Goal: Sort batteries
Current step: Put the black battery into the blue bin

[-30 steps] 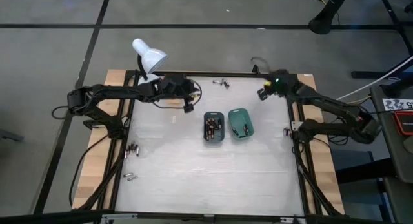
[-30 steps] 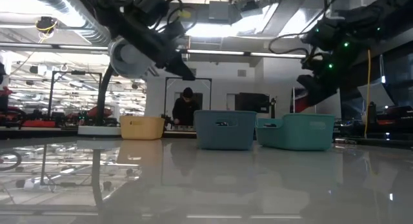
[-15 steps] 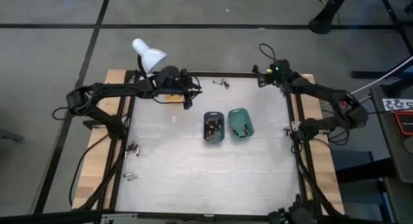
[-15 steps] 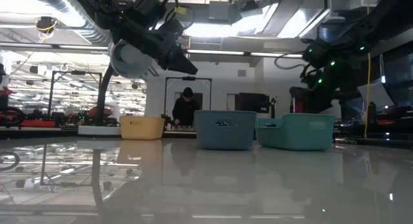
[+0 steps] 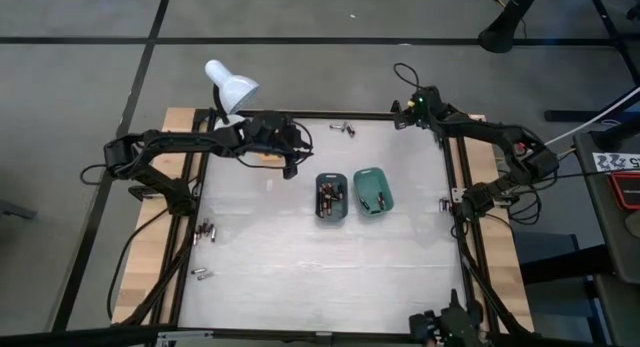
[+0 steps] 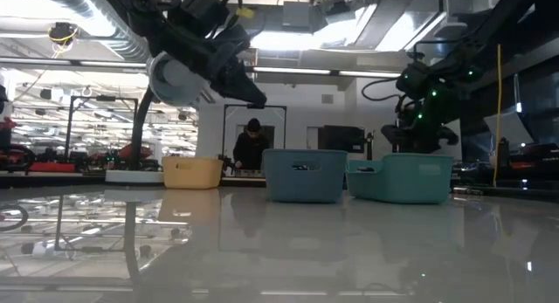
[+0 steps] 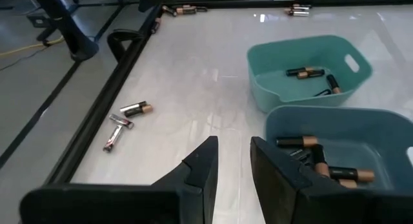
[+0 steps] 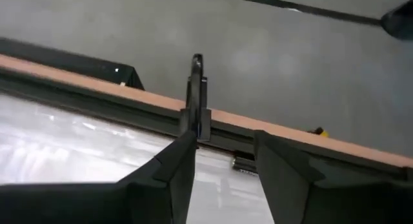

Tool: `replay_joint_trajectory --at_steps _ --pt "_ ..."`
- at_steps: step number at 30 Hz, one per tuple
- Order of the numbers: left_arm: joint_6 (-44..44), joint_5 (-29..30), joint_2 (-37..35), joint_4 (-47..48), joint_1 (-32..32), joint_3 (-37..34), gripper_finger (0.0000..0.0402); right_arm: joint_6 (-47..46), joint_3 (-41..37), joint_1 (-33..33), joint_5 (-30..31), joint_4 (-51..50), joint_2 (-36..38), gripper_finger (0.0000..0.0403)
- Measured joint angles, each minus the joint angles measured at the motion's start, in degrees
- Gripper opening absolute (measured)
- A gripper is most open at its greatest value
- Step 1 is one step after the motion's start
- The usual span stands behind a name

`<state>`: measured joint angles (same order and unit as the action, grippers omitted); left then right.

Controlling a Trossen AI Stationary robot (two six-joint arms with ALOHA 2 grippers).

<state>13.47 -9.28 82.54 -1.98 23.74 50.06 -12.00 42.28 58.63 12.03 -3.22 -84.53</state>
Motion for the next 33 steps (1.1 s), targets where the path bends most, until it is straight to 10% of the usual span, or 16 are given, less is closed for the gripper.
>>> replay_joint_trajectory --at_steps 15,33 --pt "-2.3 0.0 0.0 -0.4 -0.5 0.0 0.0081 -4.1 0.0 0.0 3.7 -3.6 -1.8 0.0338" --pt "0.9 0.1 0.0 0.5 -0.5 0.0 0.0081 -6.5 5.4 5.1 1.2 -7.0 -13.0 0.0317"
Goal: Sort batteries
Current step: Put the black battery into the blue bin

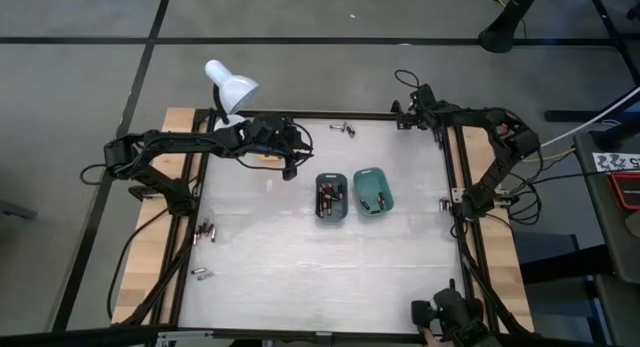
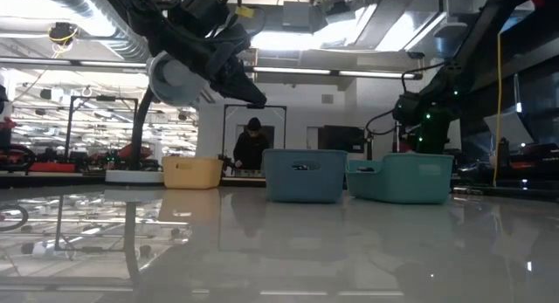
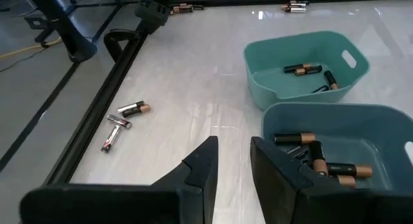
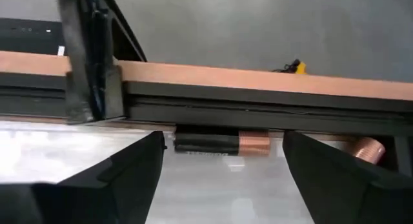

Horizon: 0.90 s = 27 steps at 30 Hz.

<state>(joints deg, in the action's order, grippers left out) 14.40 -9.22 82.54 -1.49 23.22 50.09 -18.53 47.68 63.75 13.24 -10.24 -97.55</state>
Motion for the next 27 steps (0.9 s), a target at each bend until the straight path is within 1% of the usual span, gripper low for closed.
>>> replay_joint_trajectory --at_steps 3,12,16,23,27 --pt "0.0 0.0 0.0 -0.2 0.0 0.0 0.0081 -1.2 0.0 1.0 -1.4 0.4 -0.6 0.0312" --pt "0.2 0.0 0.0 -0.9 0.1 0.0 0.0081 -2.3 0.1 0.7 -1.2 1.4 -2.3 0.0299" --pt "0.2 0.0 0.0 -1.0 0.1 0.0 0.0081 -2.3 0.1 0.7 -0.9 1.5 -2.4 0.028" --pt "0.0 0.0 0.0 -0.9 0.1 0.0 0.0081 -2.6 0.1 0.7 -0.6 1.5 -2.5 0.0226" --pt "0.0 0.0 0.0 -0.6 0.1 0.0 0.0081 -2.6 0.1 0.5 -1.6 1.4 -2.5 0.0229"
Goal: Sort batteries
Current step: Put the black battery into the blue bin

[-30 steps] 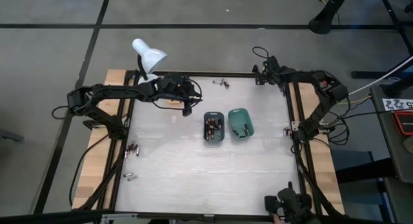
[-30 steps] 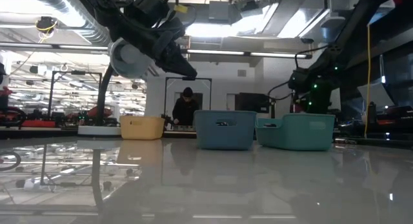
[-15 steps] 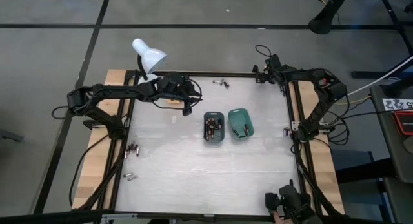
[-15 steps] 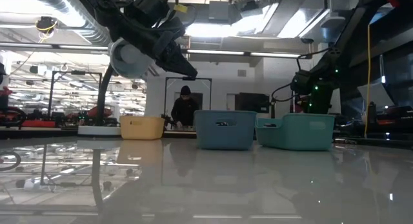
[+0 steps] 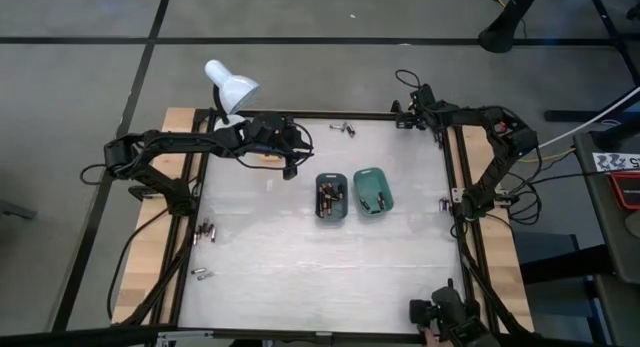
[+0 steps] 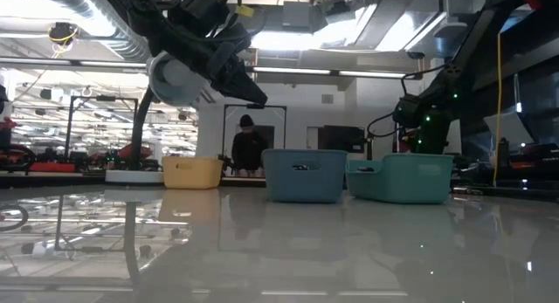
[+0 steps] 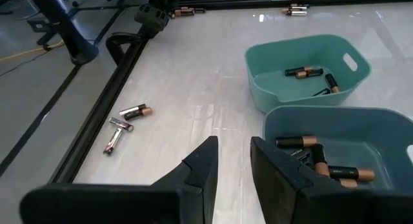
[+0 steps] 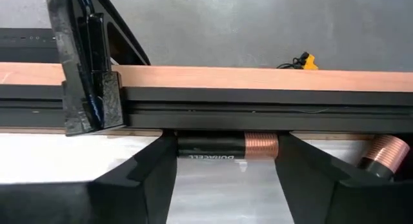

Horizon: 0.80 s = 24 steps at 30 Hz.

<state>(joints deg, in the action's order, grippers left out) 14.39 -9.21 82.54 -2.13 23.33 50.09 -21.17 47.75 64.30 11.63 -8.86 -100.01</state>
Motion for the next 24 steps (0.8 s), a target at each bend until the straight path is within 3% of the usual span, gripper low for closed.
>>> replay_joint_trajectory --at_steps 6,14,24 --pt "1.0 0.0 0.0 0.0 0.0 0.0 0.0081 0.5 3.0 -2.2 1.0 -5.1 0.1 0.0245" --pt "2.2 0.0 0.0 0.3 0.0 0.0 0.0081 3.6 11.9 -6.6 0.3 -22.1 1.4 0.0237" --pt "3.2 0.0 0.0 0.3 0.0 0.0 0.0081 8.3 16.8 -17.4 -0.9 -34.6 5.7 0.0235"
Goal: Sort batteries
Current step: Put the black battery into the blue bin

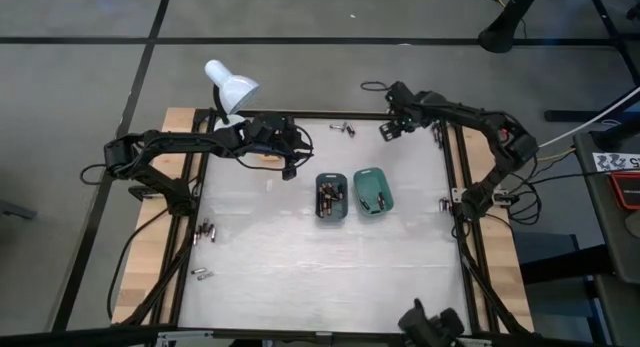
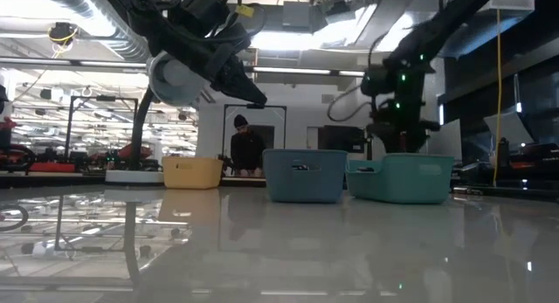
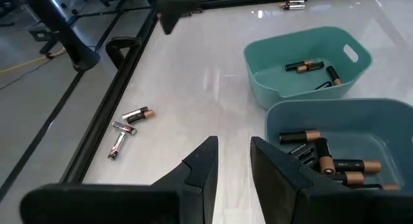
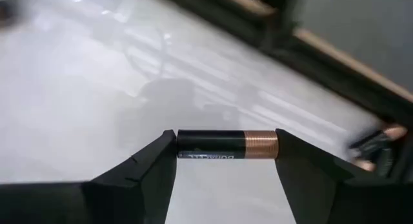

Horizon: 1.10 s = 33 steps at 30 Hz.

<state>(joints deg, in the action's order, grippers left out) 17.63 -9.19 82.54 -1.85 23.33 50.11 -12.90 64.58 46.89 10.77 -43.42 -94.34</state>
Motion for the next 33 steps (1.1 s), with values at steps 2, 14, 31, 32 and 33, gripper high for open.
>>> replay_joint_trajectory --at_steps 2,14,31,32,33 --pt "0.6 0.0 0.0 0.0 0.0 0.0 0.0081 0.2 0.0 -2.7 -1.1 -2.2 1.9 0.0236" --pt "2.0 0.0 0.0 -0.4 0.0 0.0 0.0081 6.4 -0.2 -24.2 -6.1 -2.5 10.6 0.0238" --pt "-0.6 0.0 0.0 0.2 0.0 0.0 0.0081 14.4 -7.7 -36.7 -19.3 30.5 7.0 0.0239" --pt "-0.7 0.0 0.0 0.3 0.0 0.0 0.0081 14.8 -7.7 -36.7 -19.9 30.9 6.2 0.0239" --pt "-0.7 0.0 0.0 0.4 0.0 0.0 0.0081 15.1 -7.7 -36.8 -20.4 31.5 5.4 0.0239"
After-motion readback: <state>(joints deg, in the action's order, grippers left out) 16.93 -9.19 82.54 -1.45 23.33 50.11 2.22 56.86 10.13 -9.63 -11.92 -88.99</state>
